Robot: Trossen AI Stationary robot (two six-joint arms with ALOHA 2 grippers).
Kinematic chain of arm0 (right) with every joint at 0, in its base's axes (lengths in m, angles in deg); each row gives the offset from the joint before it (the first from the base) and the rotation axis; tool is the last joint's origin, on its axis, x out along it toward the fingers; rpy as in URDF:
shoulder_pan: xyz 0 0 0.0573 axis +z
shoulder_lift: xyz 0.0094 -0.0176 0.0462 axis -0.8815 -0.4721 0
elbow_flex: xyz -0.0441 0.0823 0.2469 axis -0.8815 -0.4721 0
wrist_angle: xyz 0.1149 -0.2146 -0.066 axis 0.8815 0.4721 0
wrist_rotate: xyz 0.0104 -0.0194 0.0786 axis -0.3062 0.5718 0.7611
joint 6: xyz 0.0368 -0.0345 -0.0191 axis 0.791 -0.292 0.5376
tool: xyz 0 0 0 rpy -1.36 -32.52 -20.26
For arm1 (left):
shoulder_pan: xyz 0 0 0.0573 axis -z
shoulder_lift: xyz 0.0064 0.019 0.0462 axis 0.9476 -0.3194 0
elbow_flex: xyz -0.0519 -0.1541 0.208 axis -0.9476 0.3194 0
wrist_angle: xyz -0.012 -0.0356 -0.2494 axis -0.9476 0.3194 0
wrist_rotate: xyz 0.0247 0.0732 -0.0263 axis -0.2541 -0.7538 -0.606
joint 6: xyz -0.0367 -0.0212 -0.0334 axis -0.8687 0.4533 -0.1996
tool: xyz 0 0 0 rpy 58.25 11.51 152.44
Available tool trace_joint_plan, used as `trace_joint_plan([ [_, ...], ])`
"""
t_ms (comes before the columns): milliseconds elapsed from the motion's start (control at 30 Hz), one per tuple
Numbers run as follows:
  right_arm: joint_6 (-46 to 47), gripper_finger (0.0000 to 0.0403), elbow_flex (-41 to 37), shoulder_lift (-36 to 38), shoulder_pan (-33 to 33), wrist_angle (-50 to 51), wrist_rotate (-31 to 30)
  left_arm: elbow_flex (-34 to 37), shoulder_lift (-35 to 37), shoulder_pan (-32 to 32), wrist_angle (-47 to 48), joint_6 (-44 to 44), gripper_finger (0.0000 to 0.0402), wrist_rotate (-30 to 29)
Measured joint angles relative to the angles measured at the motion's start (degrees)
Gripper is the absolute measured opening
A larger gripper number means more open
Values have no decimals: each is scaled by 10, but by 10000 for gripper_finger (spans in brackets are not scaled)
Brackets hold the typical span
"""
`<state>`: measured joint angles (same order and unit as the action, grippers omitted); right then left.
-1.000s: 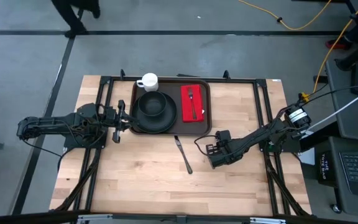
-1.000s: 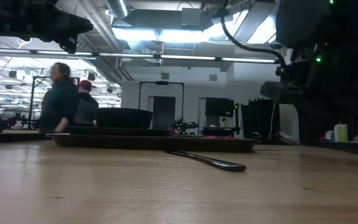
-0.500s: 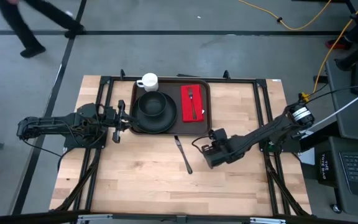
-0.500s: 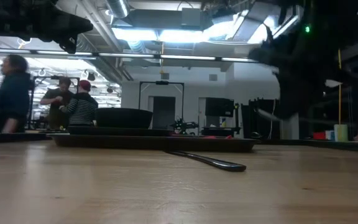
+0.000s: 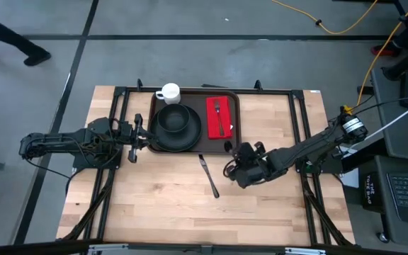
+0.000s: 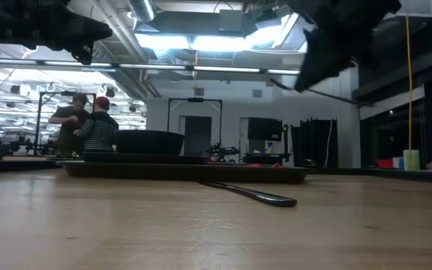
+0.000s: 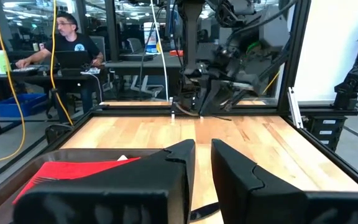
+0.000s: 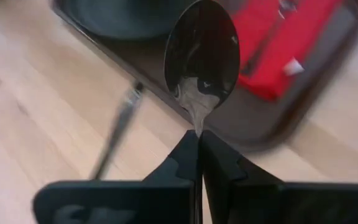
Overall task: Set up tray
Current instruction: Put the silver spoon on the red napkin to the left of the silver fork
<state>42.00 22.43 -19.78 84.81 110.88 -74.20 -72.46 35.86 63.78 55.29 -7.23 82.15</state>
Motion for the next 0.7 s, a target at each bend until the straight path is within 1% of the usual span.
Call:
trace_joint_plan([
  [200,-109,15,-4,0,-2,-122,-37,0,0,0,0,0,47,0],
  [400,-178,15,-5,0,-24,-198,-39,0,0,0,0,0,47,0],
  [533,-202,15,-4,0,-53,-231,-32,0,0,0,0,0,45,0],
  [700,-224,15,-4,-1,-98,-270,4,0,0,0,0,0,48,0],
])
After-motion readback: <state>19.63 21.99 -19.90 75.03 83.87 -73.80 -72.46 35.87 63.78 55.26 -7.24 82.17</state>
